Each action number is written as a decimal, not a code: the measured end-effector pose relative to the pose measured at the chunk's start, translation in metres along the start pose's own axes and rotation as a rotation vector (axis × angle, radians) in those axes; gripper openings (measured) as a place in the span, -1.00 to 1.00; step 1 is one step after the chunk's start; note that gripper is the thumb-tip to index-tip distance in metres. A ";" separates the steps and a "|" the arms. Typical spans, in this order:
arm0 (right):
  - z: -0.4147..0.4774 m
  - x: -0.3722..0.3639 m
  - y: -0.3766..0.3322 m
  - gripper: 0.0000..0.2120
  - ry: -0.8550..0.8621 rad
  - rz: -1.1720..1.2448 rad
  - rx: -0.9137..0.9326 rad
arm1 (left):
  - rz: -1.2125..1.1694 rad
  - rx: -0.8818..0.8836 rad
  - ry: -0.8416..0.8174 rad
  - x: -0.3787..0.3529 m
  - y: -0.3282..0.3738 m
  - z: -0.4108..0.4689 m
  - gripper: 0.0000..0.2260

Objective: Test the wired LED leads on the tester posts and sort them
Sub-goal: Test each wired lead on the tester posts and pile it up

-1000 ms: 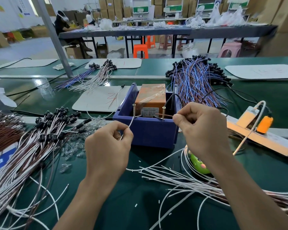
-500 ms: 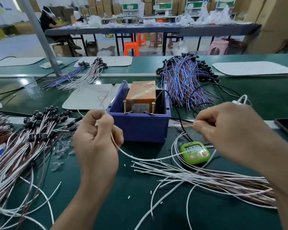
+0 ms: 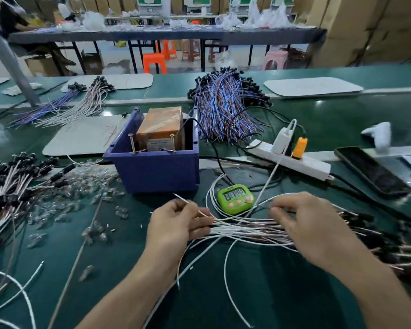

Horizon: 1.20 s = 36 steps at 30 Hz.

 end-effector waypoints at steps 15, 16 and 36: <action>-0.005 -0.001 0.036 -0.69 0.213 0.294 -0.084 | 0.428 -0.252 0.220 0.029 0.015 0.012 -0.93; -0.003 -0.004 0.039 -0.63 0.205 0.225 -0.122 | 0.413 -0.250 0.212 0.029 0.016 0.013 -0.94; 0.001 -0.009 0.059 -0.68 0.164 0.050 -0.148 | 0.850 -0.394 0.437 0.040 0.034 0.006 -0.81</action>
Point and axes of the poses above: each hand's wrist, its own z-axis towards the middle knuckle, its own x-axis out of the back of the hand, y = z × x, the point moved 6 cm from there along z, towards the middle knuckle, and after that the axes turned 9 degrees about y, right-handed, at the moved point
